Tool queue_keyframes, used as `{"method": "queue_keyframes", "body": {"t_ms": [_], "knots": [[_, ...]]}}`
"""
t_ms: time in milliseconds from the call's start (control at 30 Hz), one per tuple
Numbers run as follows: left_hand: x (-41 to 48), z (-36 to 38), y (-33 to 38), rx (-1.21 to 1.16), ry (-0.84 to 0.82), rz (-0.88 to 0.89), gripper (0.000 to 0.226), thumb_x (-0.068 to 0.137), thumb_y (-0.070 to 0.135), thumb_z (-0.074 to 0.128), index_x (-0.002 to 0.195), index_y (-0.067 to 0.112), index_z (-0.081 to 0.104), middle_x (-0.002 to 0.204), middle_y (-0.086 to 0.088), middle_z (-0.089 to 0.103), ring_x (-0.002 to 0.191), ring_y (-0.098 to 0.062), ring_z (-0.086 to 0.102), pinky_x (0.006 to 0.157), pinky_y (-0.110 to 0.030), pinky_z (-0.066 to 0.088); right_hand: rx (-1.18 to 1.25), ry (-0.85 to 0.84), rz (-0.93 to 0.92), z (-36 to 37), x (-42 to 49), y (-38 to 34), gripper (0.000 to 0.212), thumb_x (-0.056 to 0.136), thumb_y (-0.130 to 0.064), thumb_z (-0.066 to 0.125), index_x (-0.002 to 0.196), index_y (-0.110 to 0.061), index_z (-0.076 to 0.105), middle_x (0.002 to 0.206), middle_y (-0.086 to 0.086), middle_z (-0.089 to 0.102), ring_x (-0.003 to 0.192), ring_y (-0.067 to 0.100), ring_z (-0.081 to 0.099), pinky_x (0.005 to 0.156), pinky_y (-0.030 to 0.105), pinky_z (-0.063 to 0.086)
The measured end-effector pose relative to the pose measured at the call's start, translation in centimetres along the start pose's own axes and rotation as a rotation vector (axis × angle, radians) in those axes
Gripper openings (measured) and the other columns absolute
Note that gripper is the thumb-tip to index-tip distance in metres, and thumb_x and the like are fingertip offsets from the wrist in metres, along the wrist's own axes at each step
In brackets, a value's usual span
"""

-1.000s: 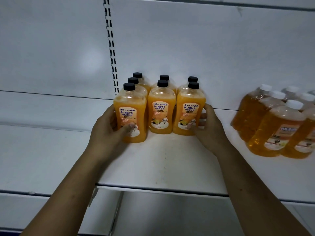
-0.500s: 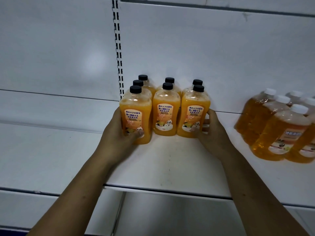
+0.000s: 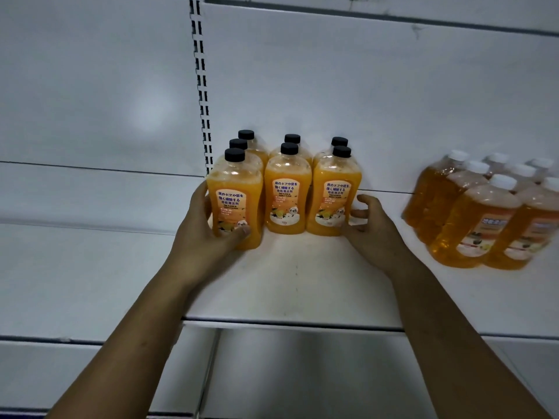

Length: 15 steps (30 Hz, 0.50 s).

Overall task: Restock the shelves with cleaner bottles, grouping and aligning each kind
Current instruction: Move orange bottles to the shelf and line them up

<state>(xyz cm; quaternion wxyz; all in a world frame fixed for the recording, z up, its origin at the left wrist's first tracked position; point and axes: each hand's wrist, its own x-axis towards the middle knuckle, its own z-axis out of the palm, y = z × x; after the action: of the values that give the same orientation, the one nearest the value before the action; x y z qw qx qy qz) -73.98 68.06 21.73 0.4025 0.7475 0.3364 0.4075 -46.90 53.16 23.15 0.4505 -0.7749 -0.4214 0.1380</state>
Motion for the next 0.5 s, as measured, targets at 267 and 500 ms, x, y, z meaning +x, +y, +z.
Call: {"method": "queue_keyframes", "body": {"t_ms": [267, 500], "knots": [[-5.3, -1.8, 2.8, 0.279, 0.095, 0.099, 0.09, 0.08, 0.066, 0.064, 0.157, 0.033, 0.035, 0.16, 0.005, 0.045, 0.145, -0.019, 0.044, 0.112, -0.045, 0.041, -0.277, 0.121, -0.023, -2.5, -8.7, 0.0, 0.068, 0.093, -0.047, 0.072, 0.151, -0.035, 0.04, 0.153, -0.006, 0.051, 0.134, 0.018, 0.053, 0.108, 0.042, 0.05], [-10.9, 3.4, 7.0, 0.455, -0.117, 0.341, 0.079, 0.085, 0.069, 0.055, 0.152, 0.029, 0.044, 0.151, 0.0, 0.055, 0.136, -0.026, 0.052, 0.108, -0.05, 0.046, -0.392, 0.163, -0.046, -5.7, -16.7, 1.8, 0.064, 0.094, -0.048, 0.071, 0.15, -0.038, 0.042, 0.155, -0.007, 0.049, 0.137, 0.021, 0.05, 0.113, 0.053, 0.047]]}}
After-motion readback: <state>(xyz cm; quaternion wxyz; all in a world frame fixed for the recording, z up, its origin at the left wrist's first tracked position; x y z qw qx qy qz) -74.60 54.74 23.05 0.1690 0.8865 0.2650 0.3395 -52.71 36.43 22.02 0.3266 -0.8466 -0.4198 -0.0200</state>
